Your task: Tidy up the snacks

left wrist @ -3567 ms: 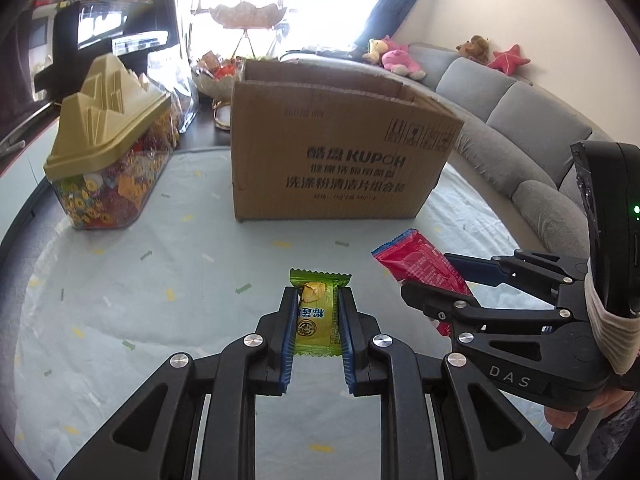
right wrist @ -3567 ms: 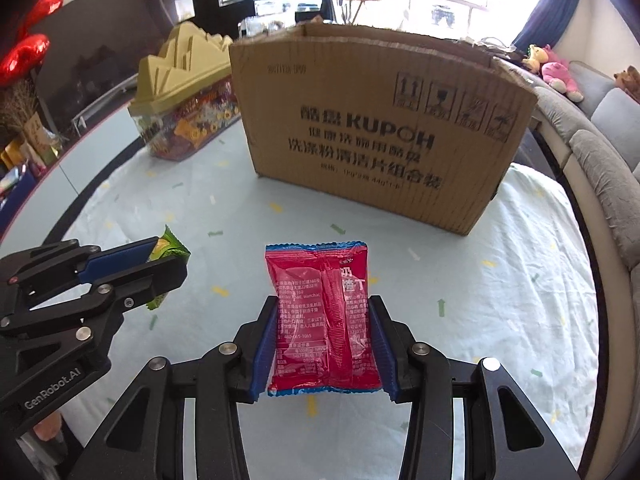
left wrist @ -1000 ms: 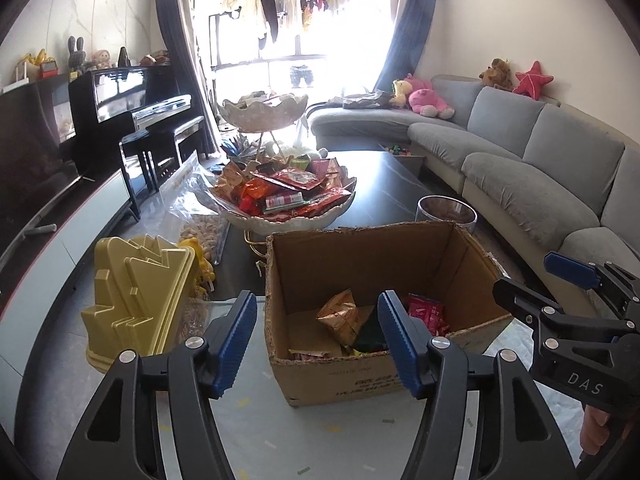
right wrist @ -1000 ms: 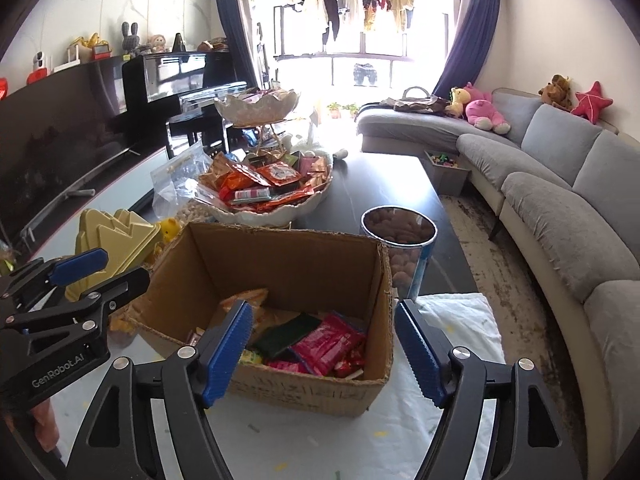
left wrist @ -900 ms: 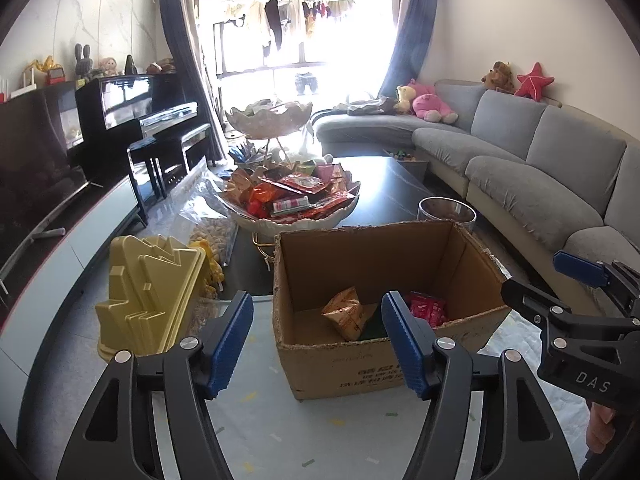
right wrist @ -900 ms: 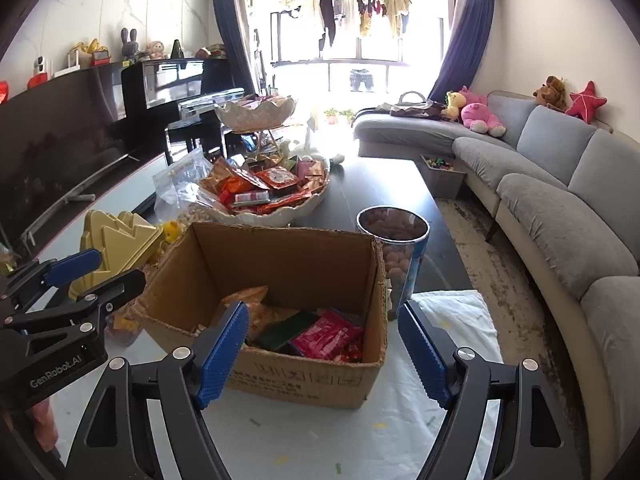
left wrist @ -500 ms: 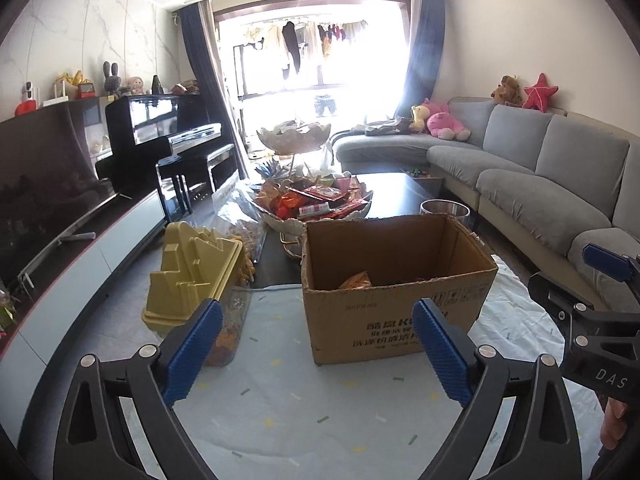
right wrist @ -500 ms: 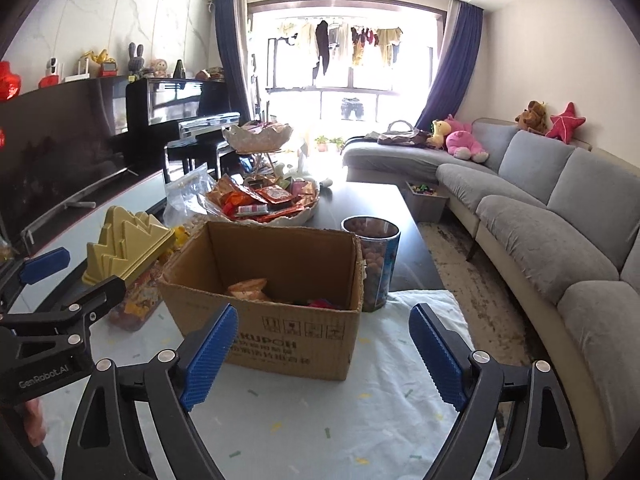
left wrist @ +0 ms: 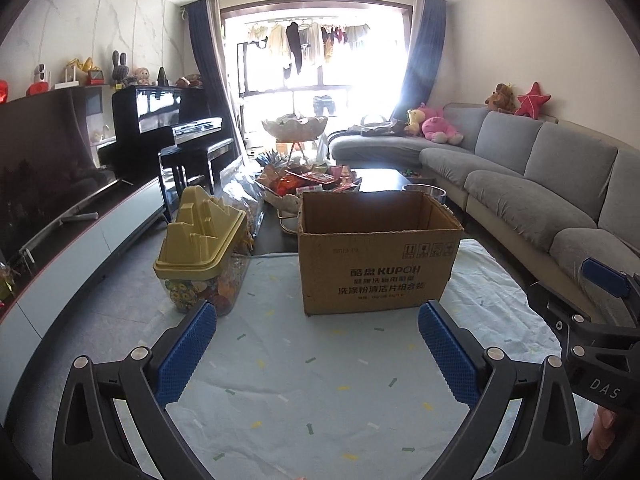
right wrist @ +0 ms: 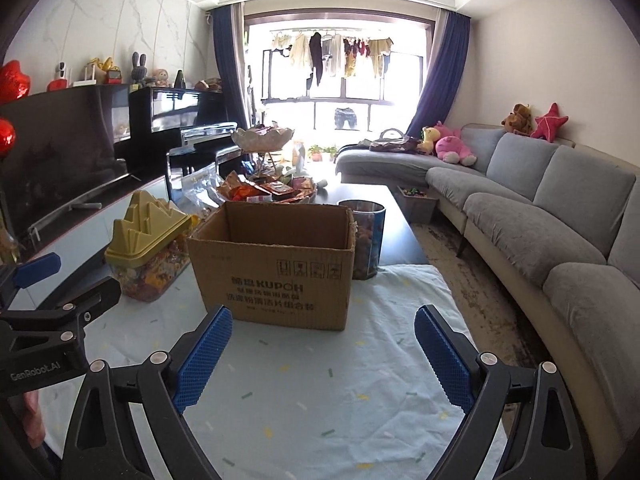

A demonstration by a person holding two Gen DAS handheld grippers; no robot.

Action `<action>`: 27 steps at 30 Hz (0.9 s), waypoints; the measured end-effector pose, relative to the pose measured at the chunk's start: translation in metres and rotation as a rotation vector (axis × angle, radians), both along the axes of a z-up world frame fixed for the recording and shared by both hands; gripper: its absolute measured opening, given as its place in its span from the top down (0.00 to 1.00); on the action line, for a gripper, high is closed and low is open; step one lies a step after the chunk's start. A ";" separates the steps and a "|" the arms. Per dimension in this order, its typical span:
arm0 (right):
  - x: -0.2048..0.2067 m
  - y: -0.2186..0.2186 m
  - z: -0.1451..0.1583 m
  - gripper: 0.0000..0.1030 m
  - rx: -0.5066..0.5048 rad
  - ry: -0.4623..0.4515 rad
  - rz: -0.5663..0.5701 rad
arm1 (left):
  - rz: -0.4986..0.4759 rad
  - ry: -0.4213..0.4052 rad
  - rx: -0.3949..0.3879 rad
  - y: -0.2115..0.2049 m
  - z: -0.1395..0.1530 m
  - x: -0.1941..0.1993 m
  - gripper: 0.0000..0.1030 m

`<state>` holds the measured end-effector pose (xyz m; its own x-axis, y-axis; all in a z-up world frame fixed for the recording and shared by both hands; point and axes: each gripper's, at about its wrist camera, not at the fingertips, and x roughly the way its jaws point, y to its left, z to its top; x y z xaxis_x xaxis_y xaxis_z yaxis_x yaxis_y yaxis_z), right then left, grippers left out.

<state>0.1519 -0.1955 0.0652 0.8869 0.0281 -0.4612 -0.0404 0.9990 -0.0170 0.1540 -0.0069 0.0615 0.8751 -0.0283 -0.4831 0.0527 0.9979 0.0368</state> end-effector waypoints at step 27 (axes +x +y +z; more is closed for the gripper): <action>-0.061 0.002 -0.002 0.09 0.008 -0.034 0.004 | -0.015 -0.058 -0.007 0.000 0.001 -0.056 0.00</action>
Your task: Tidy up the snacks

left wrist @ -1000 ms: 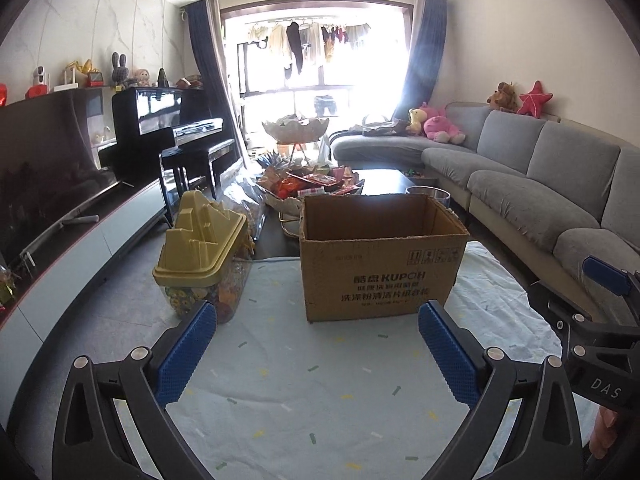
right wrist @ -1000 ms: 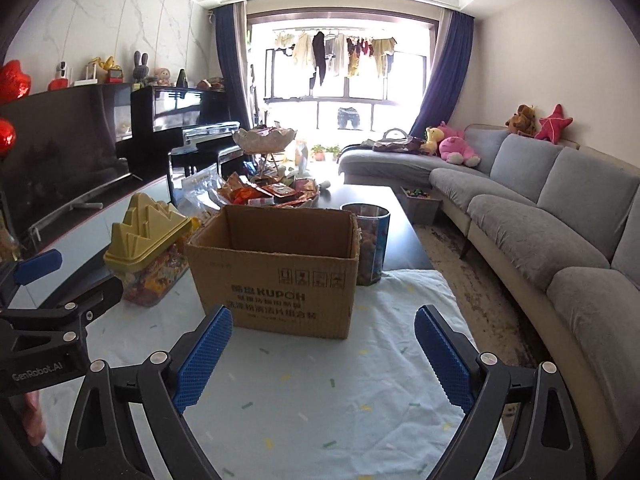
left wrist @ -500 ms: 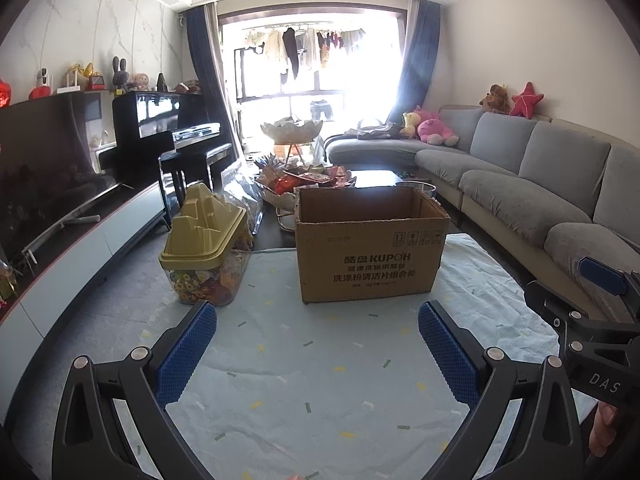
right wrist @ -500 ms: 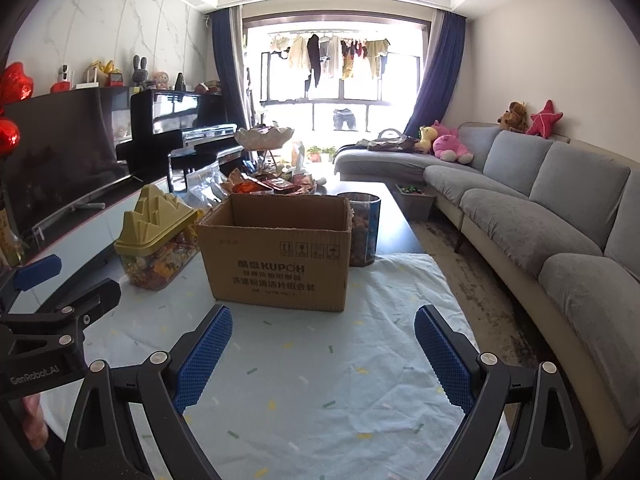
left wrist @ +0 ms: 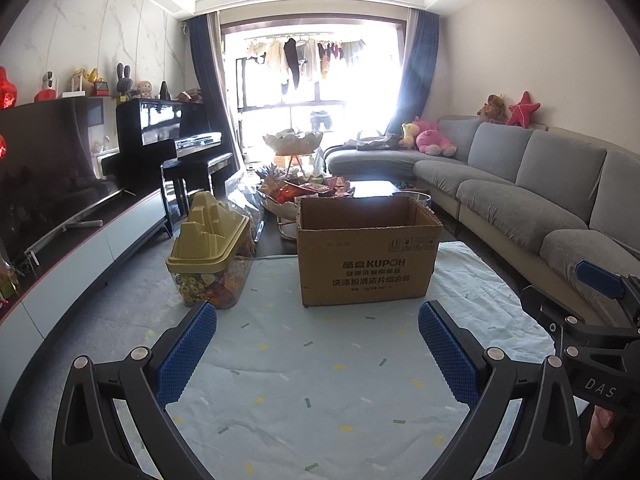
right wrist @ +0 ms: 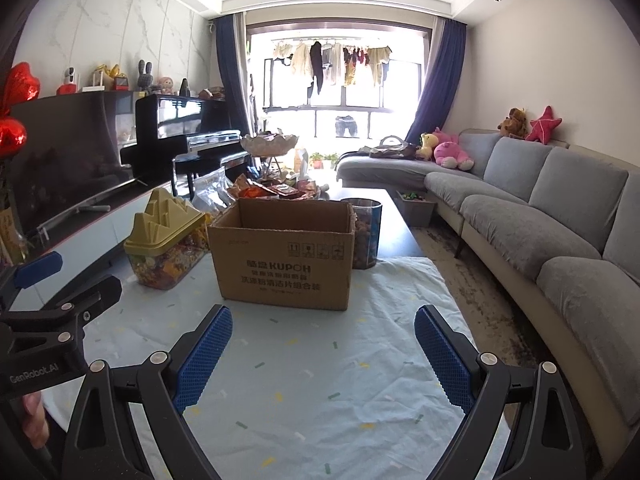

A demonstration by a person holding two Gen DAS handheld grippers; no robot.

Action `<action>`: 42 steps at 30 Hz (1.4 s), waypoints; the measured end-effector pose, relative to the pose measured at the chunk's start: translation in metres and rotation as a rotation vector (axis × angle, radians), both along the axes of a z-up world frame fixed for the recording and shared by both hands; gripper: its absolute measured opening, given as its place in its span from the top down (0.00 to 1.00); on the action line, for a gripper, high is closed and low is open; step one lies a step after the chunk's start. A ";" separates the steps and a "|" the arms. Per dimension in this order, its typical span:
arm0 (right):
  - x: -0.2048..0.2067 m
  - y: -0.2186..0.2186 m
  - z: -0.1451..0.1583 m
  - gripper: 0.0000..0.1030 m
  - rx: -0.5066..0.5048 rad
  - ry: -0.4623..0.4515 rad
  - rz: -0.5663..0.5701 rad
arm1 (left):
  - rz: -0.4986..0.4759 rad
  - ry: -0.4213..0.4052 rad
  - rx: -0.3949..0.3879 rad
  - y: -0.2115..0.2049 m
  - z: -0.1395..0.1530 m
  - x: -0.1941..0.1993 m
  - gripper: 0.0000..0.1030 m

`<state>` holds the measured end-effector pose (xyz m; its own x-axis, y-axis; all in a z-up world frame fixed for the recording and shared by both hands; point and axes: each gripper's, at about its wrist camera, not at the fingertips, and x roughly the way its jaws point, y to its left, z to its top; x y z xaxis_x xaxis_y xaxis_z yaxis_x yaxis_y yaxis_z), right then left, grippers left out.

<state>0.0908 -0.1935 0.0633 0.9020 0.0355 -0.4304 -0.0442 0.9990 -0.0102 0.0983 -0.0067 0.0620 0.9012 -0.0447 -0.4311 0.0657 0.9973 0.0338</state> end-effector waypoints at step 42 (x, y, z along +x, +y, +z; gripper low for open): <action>-0.011 0.000 -0.002 0.09 0.019 0.001 0.014 | 0.000 0.007 0.001 0.000 -0.002 -0.016 0.00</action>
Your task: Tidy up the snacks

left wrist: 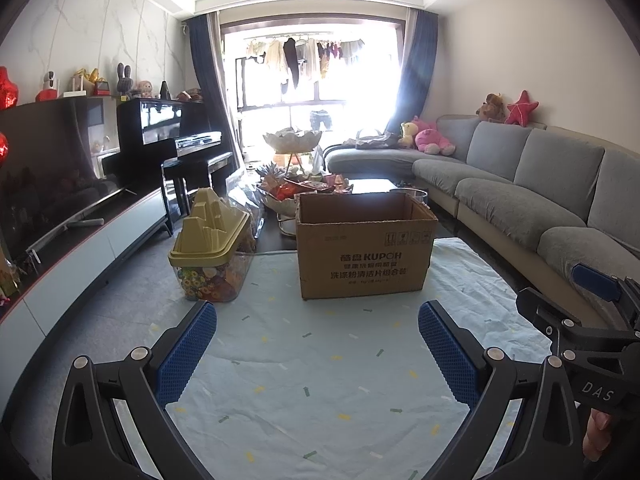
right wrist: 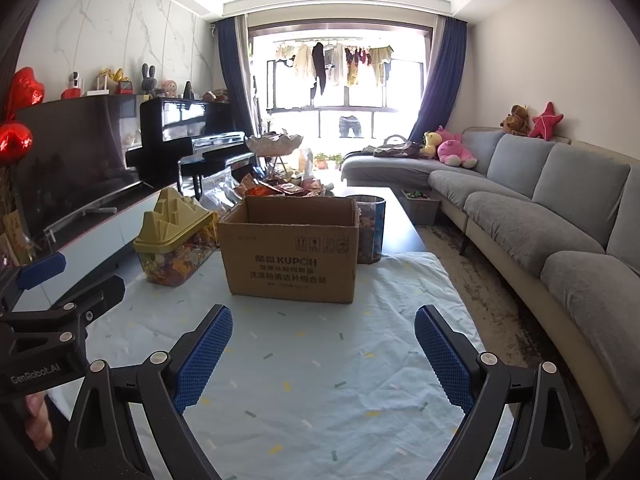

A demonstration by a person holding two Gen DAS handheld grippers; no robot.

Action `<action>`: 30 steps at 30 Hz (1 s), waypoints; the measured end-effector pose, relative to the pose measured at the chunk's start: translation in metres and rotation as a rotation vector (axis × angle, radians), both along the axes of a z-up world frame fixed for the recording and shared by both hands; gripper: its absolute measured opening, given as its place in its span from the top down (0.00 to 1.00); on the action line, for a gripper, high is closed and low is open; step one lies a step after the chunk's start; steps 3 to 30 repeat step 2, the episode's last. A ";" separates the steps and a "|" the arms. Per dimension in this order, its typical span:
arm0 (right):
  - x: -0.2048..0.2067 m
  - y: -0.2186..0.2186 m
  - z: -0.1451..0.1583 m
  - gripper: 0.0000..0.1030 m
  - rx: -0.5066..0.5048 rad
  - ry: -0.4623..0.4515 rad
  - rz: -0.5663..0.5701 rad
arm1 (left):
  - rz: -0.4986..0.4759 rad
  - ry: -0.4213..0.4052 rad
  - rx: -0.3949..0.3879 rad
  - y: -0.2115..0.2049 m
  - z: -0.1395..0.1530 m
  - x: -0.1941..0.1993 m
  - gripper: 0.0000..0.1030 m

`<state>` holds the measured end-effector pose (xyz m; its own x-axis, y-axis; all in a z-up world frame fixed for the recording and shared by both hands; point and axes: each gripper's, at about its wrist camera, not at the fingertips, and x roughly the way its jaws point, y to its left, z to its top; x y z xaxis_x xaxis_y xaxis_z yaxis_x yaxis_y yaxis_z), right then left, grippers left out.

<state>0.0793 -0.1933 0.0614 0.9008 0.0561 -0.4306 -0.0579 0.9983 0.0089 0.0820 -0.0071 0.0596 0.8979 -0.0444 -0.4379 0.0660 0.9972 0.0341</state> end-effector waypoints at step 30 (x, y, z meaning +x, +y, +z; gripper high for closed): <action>0.000 0.000 -0.001 0.09 -0.001 0.003 0.000 | 0.002 0.003 0.000 0.000 0.000 0.001 0.00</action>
